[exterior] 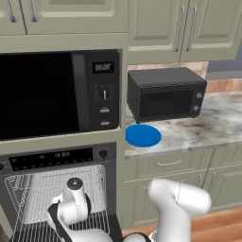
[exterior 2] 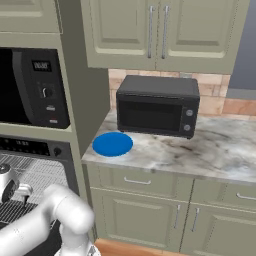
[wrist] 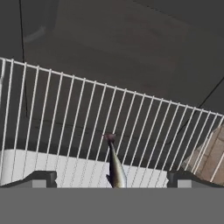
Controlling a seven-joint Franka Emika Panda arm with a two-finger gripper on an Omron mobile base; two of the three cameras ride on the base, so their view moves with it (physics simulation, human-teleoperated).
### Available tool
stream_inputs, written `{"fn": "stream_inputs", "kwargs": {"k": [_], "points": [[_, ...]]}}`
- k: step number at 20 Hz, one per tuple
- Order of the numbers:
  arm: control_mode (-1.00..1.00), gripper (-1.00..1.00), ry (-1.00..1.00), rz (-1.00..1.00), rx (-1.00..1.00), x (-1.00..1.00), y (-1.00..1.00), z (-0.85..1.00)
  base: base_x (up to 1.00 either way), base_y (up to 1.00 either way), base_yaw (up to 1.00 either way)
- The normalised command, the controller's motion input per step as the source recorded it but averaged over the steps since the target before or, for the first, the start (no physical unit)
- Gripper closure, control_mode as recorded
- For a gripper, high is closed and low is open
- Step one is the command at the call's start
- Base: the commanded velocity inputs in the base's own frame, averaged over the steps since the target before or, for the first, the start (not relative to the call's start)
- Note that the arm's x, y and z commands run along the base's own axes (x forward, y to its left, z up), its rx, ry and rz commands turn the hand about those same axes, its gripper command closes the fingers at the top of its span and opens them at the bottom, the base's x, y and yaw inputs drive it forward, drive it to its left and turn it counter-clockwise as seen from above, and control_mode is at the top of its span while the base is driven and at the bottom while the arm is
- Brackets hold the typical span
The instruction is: Take the fish from the oven and place it on the plate on the counter.
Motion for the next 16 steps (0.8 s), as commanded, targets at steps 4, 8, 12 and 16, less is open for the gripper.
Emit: {"fn": "stream_inputs", "kwargs": {"k": [4, 8, 12, 16], "points": [[-1.0, -1.0, 0.0, 0.0, 0.0, 0.57, 0.0, -0.26, 0.0, 0.0, 0.0], [-1.0, -1.0, 0.0, 0.0, 0.0, 0.41, 0.09, -0.47, 0.0, 0.0, 0.0], [-1.0, -1.0, 0.0, 0.0, 0.0, 0.26, 0.24, -0.53, 0.0, 0.0, 0.0], [-1.0, -1.0, -0.04, 0.06, -0.01, 0.01, 0.18, -0.45, 0.0, 0.0, 0.0]]}}
